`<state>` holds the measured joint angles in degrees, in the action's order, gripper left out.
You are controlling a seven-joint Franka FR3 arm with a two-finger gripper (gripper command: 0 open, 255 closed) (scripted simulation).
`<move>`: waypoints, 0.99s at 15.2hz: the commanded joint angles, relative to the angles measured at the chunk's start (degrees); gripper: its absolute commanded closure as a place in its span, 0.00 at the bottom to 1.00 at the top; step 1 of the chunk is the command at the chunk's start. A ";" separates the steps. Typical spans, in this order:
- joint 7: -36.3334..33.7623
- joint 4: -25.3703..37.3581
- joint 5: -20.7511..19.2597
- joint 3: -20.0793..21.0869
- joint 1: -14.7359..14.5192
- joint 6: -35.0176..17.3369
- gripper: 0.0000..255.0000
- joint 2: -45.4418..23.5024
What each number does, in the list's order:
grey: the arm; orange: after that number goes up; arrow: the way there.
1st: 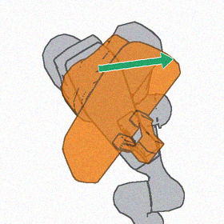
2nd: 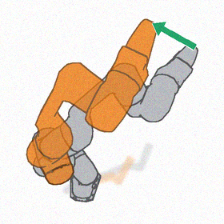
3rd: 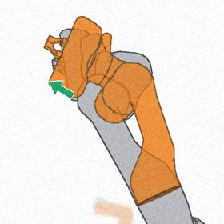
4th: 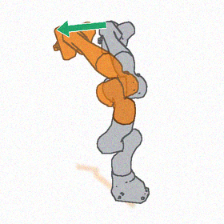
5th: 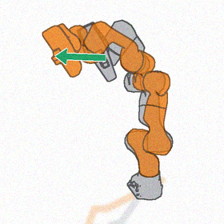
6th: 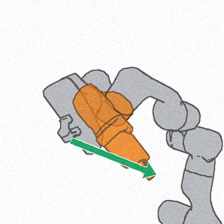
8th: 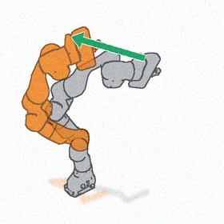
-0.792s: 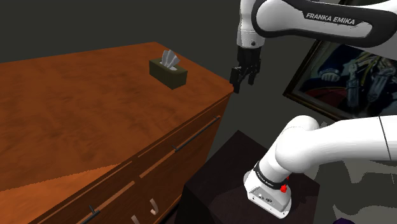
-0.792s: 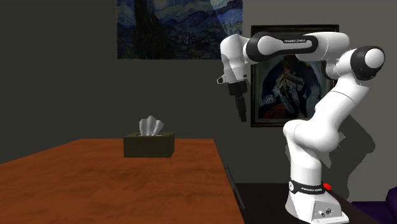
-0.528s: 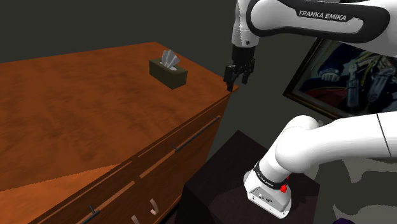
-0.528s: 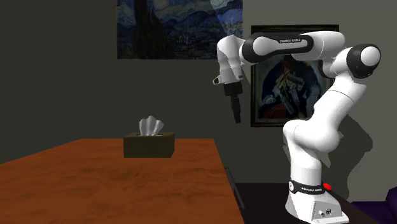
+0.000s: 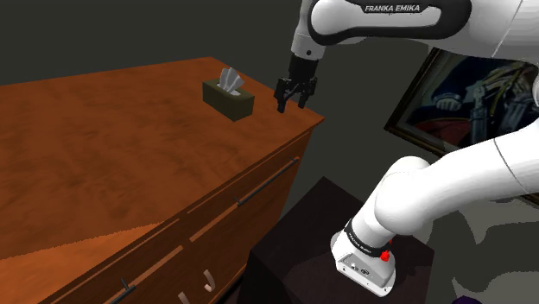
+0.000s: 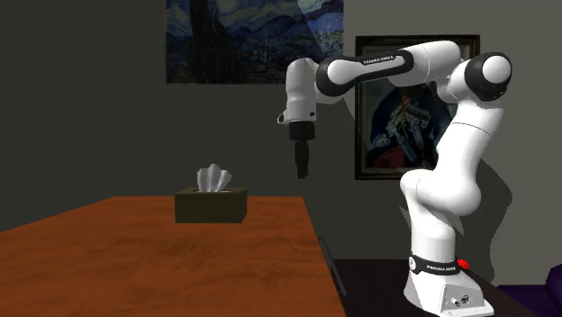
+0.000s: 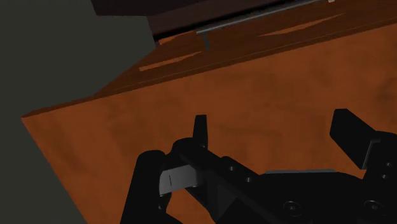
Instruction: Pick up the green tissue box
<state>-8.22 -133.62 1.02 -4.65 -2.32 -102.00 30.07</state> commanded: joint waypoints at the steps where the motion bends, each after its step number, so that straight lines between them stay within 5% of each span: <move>1: 0.71 1.96 1.92 -0.90 -0.44 -3.59 0.00 -3.38; 15: 9.45 20.58 20.48 -5.99 -3.44 -19.00 0.00 -25.05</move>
<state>0.54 -114.51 19.78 -10.45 -5.57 -120.06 6.57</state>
